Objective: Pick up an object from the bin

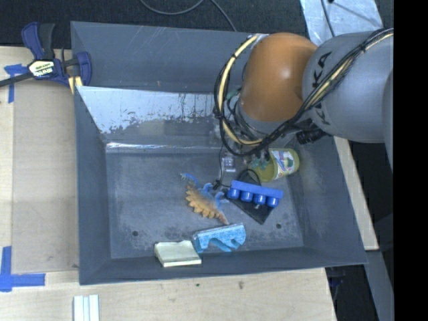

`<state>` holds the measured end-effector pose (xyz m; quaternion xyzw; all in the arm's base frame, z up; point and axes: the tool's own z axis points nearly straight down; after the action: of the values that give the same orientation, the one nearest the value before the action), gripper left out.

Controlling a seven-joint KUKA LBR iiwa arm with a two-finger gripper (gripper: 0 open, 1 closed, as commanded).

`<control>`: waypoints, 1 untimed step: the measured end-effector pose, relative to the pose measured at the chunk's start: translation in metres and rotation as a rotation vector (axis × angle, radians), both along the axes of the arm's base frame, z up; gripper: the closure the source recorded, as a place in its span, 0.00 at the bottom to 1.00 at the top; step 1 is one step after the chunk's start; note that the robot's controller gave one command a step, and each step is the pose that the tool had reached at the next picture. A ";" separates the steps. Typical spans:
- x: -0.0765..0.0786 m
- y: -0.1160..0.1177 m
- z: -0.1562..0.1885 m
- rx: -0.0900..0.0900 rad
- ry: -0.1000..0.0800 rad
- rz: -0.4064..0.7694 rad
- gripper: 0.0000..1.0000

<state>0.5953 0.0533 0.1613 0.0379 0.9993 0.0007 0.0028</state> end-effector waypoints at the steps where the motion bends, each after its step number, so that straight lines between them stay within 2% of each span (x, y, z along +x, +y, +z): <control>1: -0.031 -0.033 -0.014 -0.001 0.005 0.115 0.00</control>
Offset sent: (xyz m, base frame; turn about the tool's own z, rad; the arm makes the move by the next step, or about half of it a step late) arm -0.0353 -0.0860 -0.0198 0.0437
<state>0.5639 0.0200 0.1478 -0.0196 0.9998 0.0001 0.0000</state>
